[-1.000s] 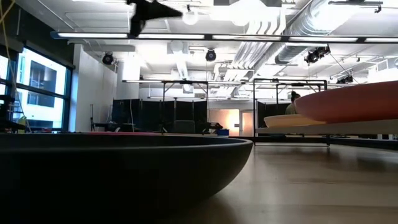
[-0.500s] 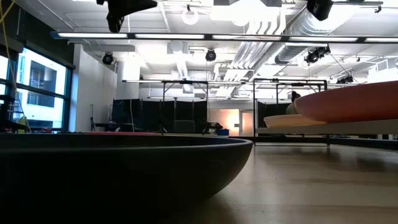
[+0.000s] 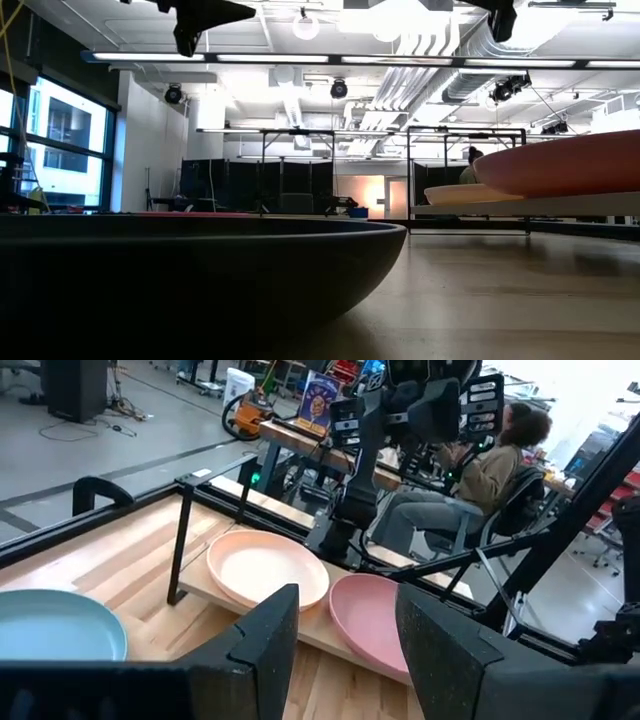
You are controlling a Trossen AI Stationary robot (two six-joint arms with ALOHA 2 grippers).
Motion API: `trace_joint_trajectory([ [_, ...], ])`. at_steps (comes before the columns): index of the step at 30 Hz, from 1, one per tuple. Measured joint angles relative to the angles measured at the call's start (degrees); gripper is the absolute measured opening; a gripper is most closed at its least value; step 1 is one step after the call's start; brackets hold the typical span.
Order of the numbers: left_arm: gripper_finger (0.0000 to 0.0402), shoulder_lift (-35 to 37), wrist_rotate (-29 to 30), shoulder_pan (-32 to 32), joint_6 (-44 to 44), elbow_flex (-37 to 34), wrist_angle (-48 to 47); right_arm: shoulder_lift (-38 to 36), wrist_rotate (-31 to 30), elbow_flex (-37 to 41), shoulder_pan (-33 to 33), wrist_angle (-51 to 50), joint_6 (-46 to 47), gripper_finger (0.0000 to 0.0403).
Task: Place and stack plates onto a shelf
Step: Stack the light blue plate on top of the light orange plate on the shelf
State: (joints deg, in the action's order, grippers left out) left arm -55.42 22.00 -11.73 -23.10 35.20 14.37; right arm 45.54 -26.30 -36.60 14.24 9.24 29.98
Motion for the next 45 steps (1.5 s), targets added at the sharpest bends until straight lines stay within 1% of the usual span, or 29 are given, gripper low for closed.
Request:
trace_joint_trajectory([
  [2,0.0158,-0.8,3.3,0.2,-5.3,0.3,-0.6,0.0,0.0,0.0,0.0,0.4,0.0,0.016],
  [3,0.0156,-1.7,5.0,0.7,-10.0,1.2,-2.5,0.0,0.2,0.0,0.0,0.5,0.0,0.016],
  [5,0.015,-3.9,5.8,2.9,-18.0,4.0,-9.1,0.0,0.3,0.0,0.0,1.4,0.0,0.016],
  [6,0.0146,-5.4,5.2,4.3,-20.6,6.0,-12.3,0.0,0.3,0.0,0.0,1.8,0.0,0.016],
  [9,0.0134,-11.0,1.0,9.7,-26.4,12.8,-21.7,0.0,0.3,-0.1,0.0,2.3,0.0,0.016],
  [12,0.0126,-18.4,-1.9,15.8,-27.8,18.5,-31.7,0.0,0.3,-0.1,0.0,2.3,0.0,0.016],
  [14,0.0123,-23.4,-2.6,19.6,-29.1,20.4,-36.3,0.0,0.3,-0.1,0.0,2.3,0.0,0.016],
  [16,0.0122,-27.5,-4.6,22.5,-32.4,20.9,-36.8,0.0,0.3,-0.1,0.0,2.2,0.0,0.016],
  [19,0.0122,-33.1,-9.0,25.4,-40.9,21.0,-34.9,0.0,0.3,-0.1,0.0,2.2,-0.3,0.016],
  [22,0.0122,-38.0,-13.1,26.9,-43.9,21.0,-34.7,0.1,0.3,-0.1,0.0,2.1,-0.3,0.016],
  [24,0.0122,-41.0,-13.7,27.5,-46.1,21.0,-34.2,0.1,0.3,-0.1,0.0,2.1,-0.3,0.016],
  [28,0.0122,-45.1,-14.4,28.6,-54.2,21.0,-33.6,0.1,0.3,-0.1,0.0,2.1,-0.1,0.016],
  [33,0.0122,-47.1,-13.9,30.0,-59.0,21.0,-30.5,0.1,0.3,-0.1,0.0,2.0,0.0,0.016],
  [39,0.0122,-46.6,-11.4,31.2,-60.8,21.1,-22.7,0.1,0.3,-0.1,0.0,1.6,0.0,0.016],
  [45,0.0122,-47.3,-11.2,31.6,-62.6,21.1,-26.6,0.1,0.3,-0.1,0.0,1.1,0.0,0.016],
])
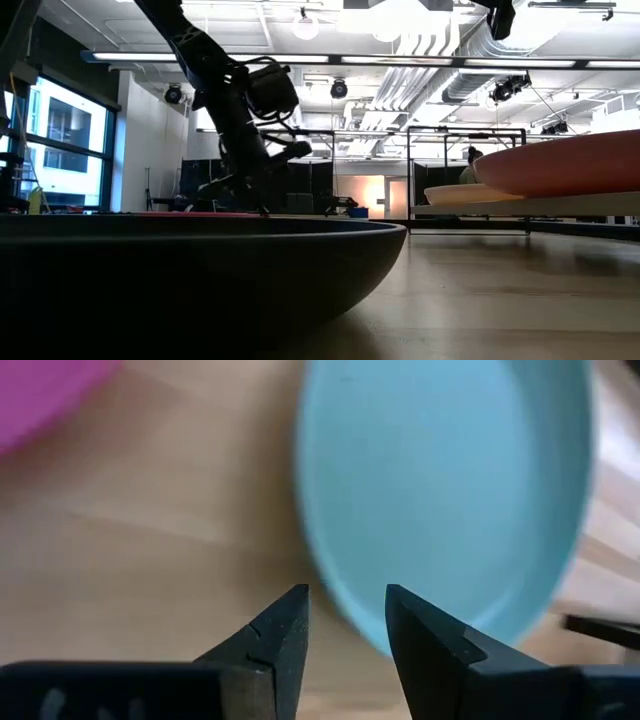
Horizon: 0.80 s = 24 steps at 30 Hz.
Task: Place and stack plates onto a shelf
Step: Stack the light blue plate on top of the light orange plate on the shelf
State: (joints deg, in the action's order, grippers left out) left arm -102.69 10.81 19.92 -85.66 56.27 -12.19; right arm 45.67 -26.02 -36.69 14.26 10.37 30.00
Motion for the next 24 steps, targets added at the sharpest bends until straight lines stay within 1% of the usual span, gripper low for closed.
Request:
trace_joint_trajectory([
  [10,0.0122,0.0,-0.2,3.0,-1.9,0.0,-0.9,0.0,0.0,0.0,0.0,-0.2,-0.2,0.016],
  [17,0.0122,-2.8,-4.1,4.1,-3.2,0.1,-0.4,0.0,0.0,0.0,0.0,-0.2,-0.3,0.016],
  [21,0.0121,-3.5,-4.1,4.0,-5.1,0.2,0.1,0.0,0.0,0.0,0.0,-0.2,0.0,0.016],
  [24,0.0105,-3.1,-3.2,3.9,-5.0,0.1,-0.1,0.0,0.0,0.0,0.0,-0.2,0.0,0.016],
])
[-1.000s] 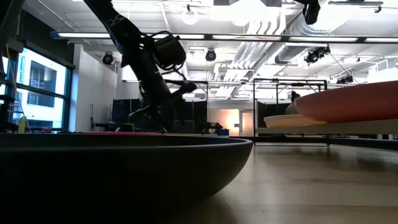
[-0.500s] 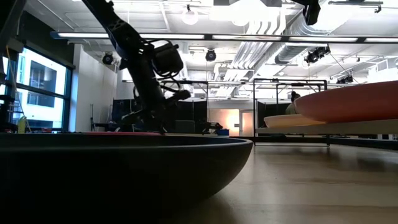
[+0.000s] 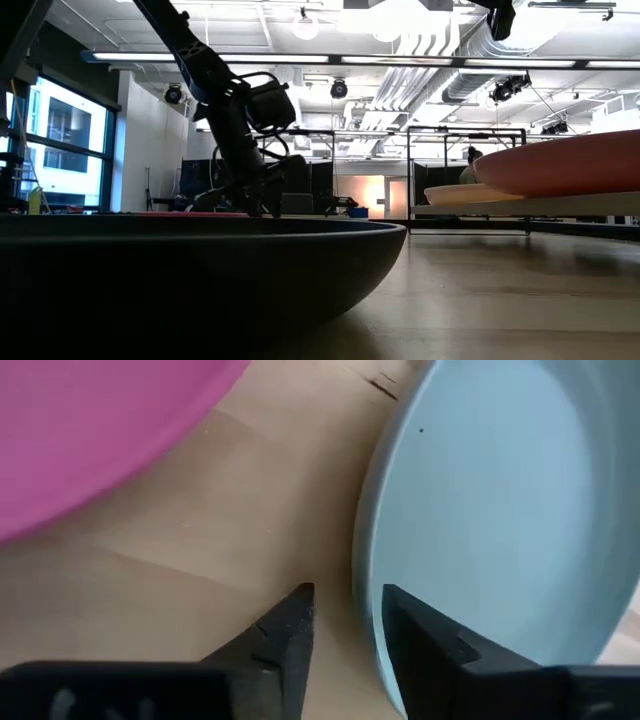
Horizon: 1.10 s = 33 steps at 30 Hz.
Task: Place and stack plates onto a shelf
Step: Stack the light blue plate on top of the light orange plate on the shelf
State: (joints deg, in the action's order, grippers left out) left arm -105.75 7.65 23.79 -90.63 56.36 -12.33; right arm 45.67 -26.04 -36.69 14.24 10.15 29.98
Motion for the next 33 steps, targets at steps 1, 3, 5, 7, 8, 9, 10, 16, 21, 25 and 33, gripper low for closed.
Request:
trace_joint_trajectory([
  [1,0.0094,0.0,0.2,0.1,0.5,0.0,-0.1,0.0,0.0,0.0,0.0,0.0,0.0,0.016],
  [3,0.0063,0.0,0.4,0.1,1.4,-0.1,-0.4,0.0,0.0,0.0,0.0,0.0,0.0,0.016],
  [5,0.0026,-0.1,0.3,0.1,2.3,-0.1,-0.3,0.0,0.0,0.0,0.0,0.0,0.0,0.016],
  [7,0.0008,-0.1,-0.3,0.2,2.8,-0.1,0.0,0.0,0.0,0.0,0.0,0.0,0.0,0.016],
  [8,0.0009,-0.1,-0.3,0.2,2.9,-0.1,0.0,0.0,0.0,0.0,0.0,0.0,0.4,0.016],
  [9,0.0009,0.0,-0.3,0.2,3.7,-0.1,-0.1,0.0,0.0,0.0,0.0,0.0,1.2,0.016],
  [10,0.0009,0.6,-0.8,0.4,5.3,-0.2,-0.7,0.0,0.0,0.0,0.0,0.0,2.0,0.016],
  [16,0.0004,8.6,-0.6,1.3,17.9,-0.2,-5.7,0.0,0.0,0.0,0.0,0.4,3.7,0.016],
  [21,0.0003,19.1,-0.1,0.6,30.7,-0.2,-11.9,0.0,0.0,0.0,0.0,0.4,5.1,0.016],
  [25,0.0002,26.8,-0.9,-4.5,36.5,-0.1,-22.1,0.0,0.0,-0.1,0.0,0.4,7.3,0.016],
  [33,0.0001,29.3,4.9,-21.6,26.4,-0.2,-22.1,0.0,-2.4,-2.9,0.0,-4.7,7.5,0.016],
])
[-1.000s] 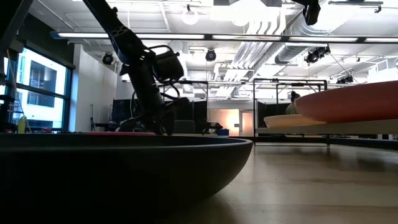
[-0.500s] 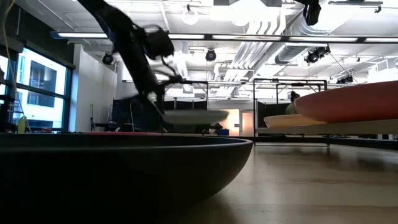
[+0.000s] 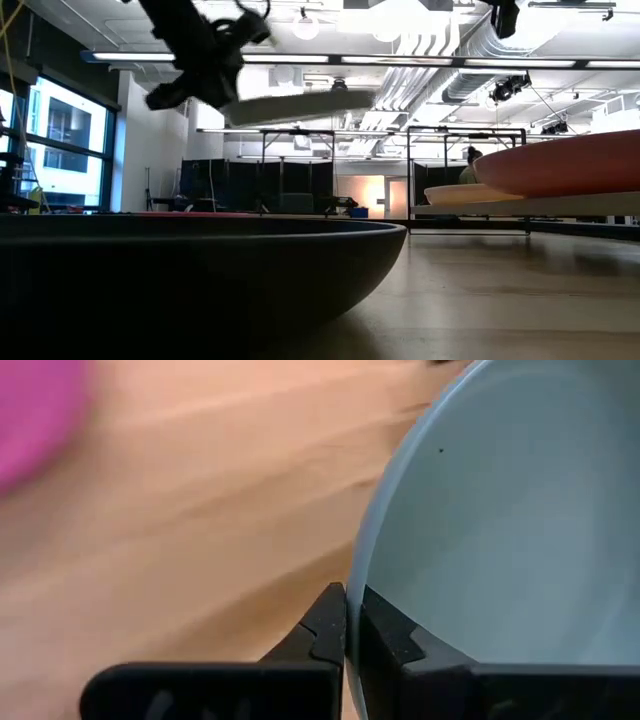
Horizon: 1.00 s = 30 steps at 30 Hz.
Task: Place and stack plates onto a shelf
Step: Stack the light blue plate on top of the light orange plate on the shelf
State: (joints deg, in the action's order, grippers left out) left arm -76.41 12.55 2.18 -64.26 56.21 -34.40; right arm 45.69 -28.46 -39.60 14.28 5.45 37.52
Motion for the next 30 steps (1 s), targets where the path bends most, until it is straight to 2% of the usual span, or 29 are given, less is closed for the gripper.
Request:
trace_joint_trajectory([
  [5,0.0001,-6.6,0.5,-3.8,-5.0,0.8,14.5,0.0,-1.7,-7.5,0.0,-15.4,-0.3,0.016],
  [11,0.0001,-18.0,0.5,-3.8,-3.2,11.1,16.2,0.0,-3.4,-16.4,0.0,-32.7,0.3,0.016],
  [14,0.0001,-23.0,0.5,-3.3,-1.1,17.0,16.2,0.0,-2.8,-18.5,0.0,-39.1,4.7,0.016],
  [19,0.0001,-29.0,0.5,-2.3,1.7,24.3,16.3,0.0,0.0,-17.7,0.0,-53.2,18.2,0.016],
  [22,0.0001,-31.2,0.0,-1.2,2.4,26.0,16.2,0.1,2.4,-15.5,0.0,-59.7,26.1,0.016],
  [30,0.0001,-33.8,-2.4,0.6,1.8,26.5,17.5,0.5,3.7,-11.0,0.0,-62.3,33.1,0.016],
])
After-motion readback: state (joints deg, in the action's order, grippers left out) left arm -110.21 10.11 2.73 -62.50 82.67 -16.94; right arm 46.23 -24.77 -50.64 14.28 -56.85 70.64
